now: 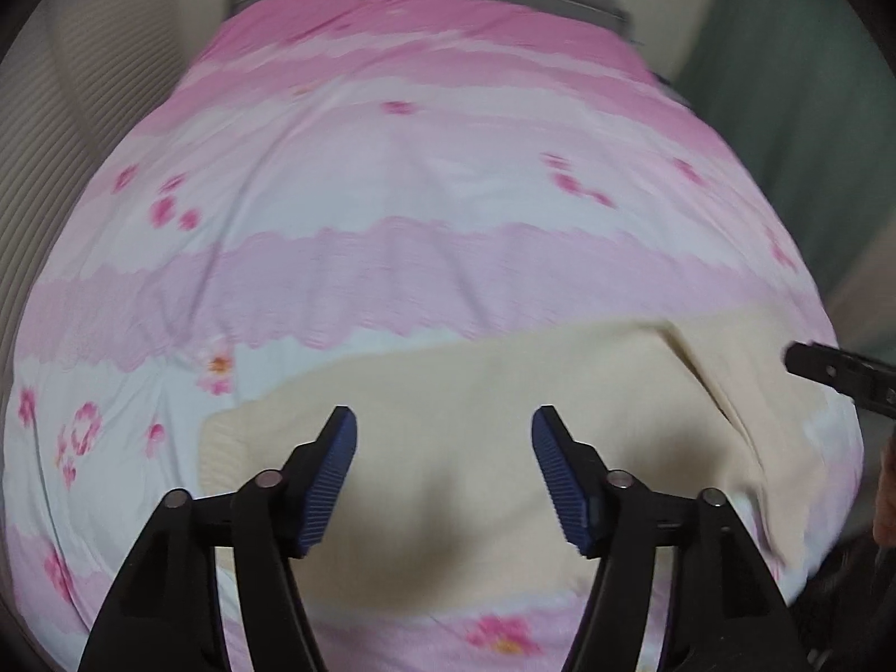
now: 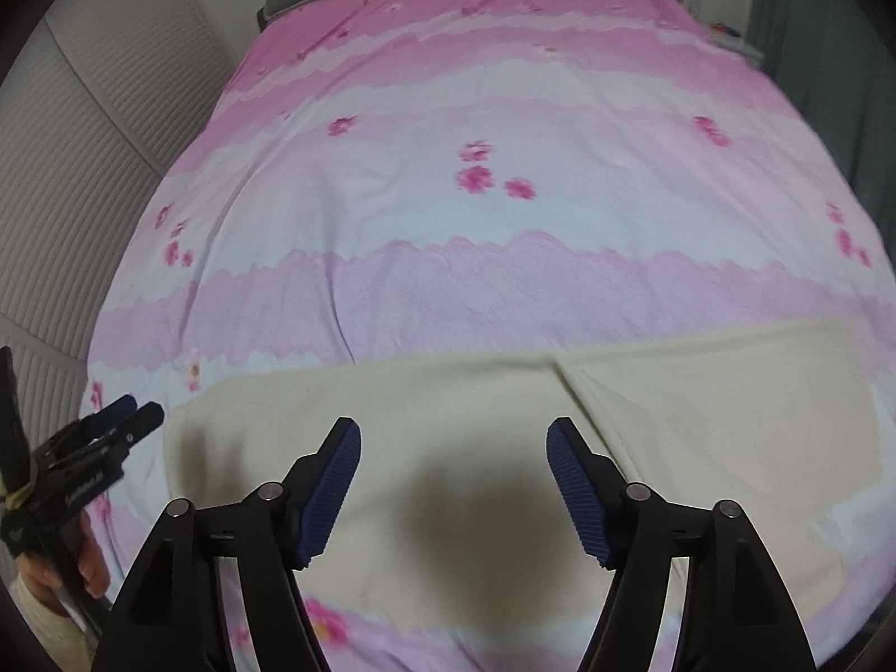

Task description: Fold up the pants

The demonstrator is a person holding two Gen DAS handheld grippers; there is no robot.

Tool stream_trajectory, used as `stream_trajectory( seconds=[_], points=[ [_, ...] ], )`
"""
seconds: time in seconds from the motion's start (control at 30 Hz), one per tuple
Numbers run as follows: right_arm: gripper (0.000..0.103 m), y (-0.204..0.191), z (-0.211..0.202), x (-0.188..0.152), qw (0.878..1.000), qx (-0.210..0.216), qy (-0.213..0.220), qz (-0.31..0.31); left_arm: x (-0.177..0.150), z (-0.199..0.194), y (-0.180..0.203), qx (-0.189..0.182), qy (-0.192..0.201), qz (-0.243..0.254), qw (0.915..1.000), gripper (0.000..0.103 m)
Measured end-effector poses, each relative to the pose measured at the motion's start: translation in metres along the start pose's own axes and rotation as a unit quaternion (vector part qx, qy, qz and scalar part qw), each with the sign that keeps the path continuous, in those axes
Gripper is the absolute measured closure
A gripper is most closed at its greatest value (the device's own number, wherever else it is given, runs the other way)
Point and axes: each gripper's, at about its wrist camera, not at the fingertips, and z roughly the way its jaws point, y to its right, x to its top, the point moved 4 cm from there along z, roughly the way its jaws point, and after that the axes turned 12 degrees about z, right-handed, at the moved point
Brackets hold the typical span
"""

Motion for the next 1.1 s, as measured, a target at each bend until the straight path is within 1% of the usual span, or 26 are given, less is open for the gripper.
stream_trajectory(
  seconds=[0.03, 0.1, 0.27, 0.37, 0.43, 0.57, 0.7, 0.77, 0.83, 0.87, 0.93, 1.0, 1.1],
  points=[
    [0.033, 0.009, -0.01, -0.011, 1.0, -0.006, 0.003, 0.008, -0.004, -0.006, 0.013, -0.012, 0.004, 0.014, 0.9998, 0.035],
    [0.033, 0.025, -0.026, -0.036, 0.999, -0.025, 0.003, 0.022, -0.012, -0.015, 0.04, -0.035, 0.007, 0.04, 0.9986, 0.026],
    [0.033, 0.077, -0.052, -0.088, 0.995, -0.065, -0.002, 0.072, -0.034, -0.026, 0.098, -0.067, 0.003, 0.113, 0.9913, 0.017],
    [0.033, 0.109, -0.066, -0.119, 0.99, -0.092, -0.002, 0.107, -0.046, -0.027, 0.137, -0.088, -0.007, 0.153, 0.9842, 0.016],
    [0.033, 0.127, -0.076, -0.137, 0.987, -0.103, 0.001, 0.124, -0.051, -0.028, 0.159, -0.099, -0.013, 0.171, 0.9803, 0.016],
    [0.033, 0.174, -0.087, -0.169, 0.98, -0.123, -0.004, 0.154, -0.06, -0.026, 0.208, -0.108, -0.024, 0.202, 0.9732, 0.016],
    [0.033, 0.217, -0.082, -0.185, 0.978, -0.133, -0.021, 0.158, -0.068, -0.014, 0.251, -0.111, -0.048, 0.195, 0.9733, 0.016],
    [0.033, 0.238, -0.072, -0.19, 0.98, -0.131, -0.036, 0.147, -0.073, -0.003, 0.273, -0.1, -0.064, 0.186, 0.9753, 0.016],
    [0.033, 0.255, -0.064, -0.198, 0.981, -0.127, -0.054, 0.135, -0.076, 0.007, 0.292, -0.079, -0.083, 0.175, 0.9779, 0.016],
    [0.033, 0.267, -0.054, -0.199, 0.983, -0.117, -0.068, 0.121, -0.079, 0.012, 0.301, -0.065, -0.098, 0.162, 0.9797, 0.016],
    [0.033, 0.281, -0.039, -0.202, 0.984, -0.113, -0.094, 0.101, -0.086, 0.021, 0.314, -0.062, -0.122, 0.129, 0.9821, 0.016],
    [0.033, 0.294, -0.021, -0.202, 0.985, -0.101, -0.116, 0.076, -0.095, 0.033, 0.328, -0.051, -0.153, 0.096, 0.9823, 0.016],
    [0.033, 0.306, 0.008, -0.204, 0.984, -0.095, -0.146, 0.023, -0.103, 0.039, 0.34, -0.023, -0.175, 0.048, 0.9831, 0.016]
  ],
)
